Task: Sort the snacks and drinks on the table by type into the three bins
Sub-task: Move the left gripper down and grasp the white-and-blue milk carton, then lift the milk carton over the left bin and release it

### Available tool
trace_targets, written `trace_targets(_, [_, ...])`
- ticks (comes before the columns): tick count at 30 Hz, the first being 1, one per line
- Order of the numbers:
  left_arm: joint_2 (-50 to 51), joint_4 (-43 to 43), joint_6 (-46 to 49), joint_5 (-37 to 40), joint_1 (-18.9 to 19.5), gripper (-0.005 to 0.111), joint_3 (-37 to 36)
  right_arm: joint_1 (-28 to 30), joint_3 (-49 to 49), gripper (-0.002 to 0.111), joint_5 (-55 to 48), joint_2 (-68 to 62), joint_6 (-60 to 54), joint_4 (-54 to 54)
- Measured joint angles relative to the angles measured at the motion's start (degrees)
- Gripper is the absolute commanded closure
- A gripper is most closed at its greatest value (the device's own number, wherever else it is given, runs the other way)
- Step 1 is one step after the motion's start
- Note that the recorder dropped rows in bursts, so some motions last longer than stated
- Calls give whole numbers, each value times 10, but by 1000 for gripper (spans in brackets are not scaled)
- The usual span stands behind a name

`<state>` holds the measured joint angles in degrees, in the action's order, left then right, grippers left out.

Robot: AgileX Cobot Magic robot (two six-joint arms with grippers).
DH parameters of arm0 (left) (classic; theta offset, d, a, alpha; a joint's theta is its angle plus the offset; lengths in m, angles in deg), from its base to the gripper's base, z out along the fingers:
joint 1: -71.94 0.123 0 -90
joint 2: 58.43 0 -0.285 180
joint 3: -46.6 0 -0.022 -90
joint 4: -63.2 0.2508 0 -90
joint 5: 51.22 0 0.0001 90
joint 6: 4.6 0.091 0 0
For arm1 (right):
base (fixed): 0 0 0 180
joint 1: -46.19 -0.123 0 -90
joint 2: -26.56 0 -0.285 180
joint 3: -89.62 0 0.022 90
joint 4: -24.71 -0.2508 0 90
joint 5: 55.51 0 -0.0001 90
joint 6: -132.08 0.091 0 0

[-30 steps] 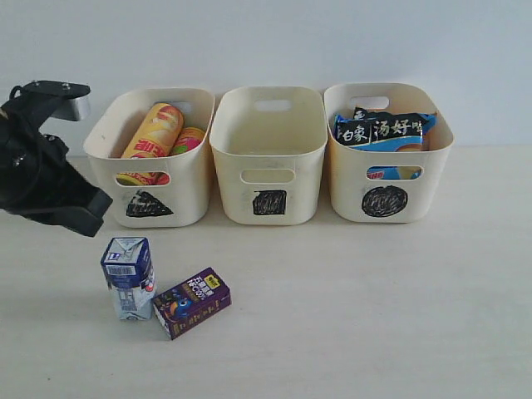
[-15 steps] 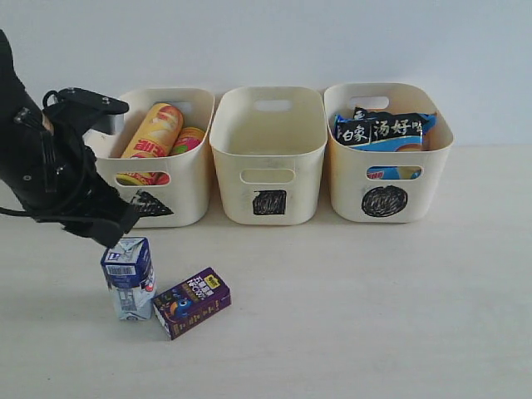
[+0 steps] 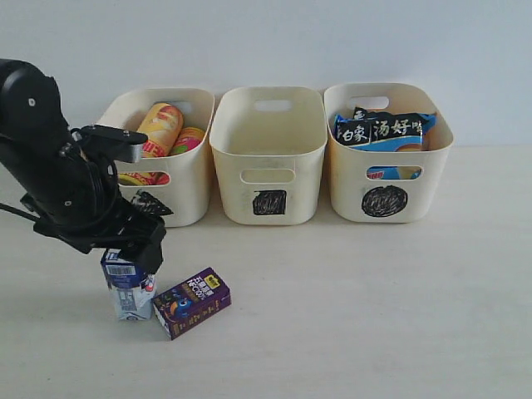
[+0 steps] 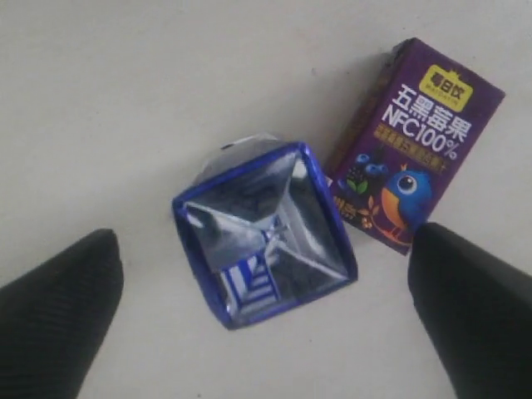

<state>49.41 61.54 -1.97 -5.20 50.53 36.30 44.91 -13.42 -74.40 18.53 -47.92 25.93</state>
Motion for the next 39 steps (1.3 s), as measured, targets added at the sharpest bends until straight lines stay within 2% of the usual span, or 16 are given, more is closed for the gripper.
trace_targets(16, [61,17,-26,-43,0,25,0,0,0,108,0,0,0,0])
trace_targets(19, [75,17,-26,-54,0,36,0,0,0,108,0,0,0,0])
trace_targets(23, [77,17,-37,-64,0,73,0,0,0,108,0,0,0,0])
trace_targets(24, [77,23,-37,-64,0,93,0,0,0,108,0,0,0,0])
trace_targets(25, [77,23,-37,-65,0,102,0,0,0,108,0,0,0,0])
trace_targets(33, [65,29,-8,-53,-3,102,0,0,0,108,0,0,0,0])
trace_targets(39, [-15,30,21,-39,-3,102,30,0,0,108,0,0,0,0])
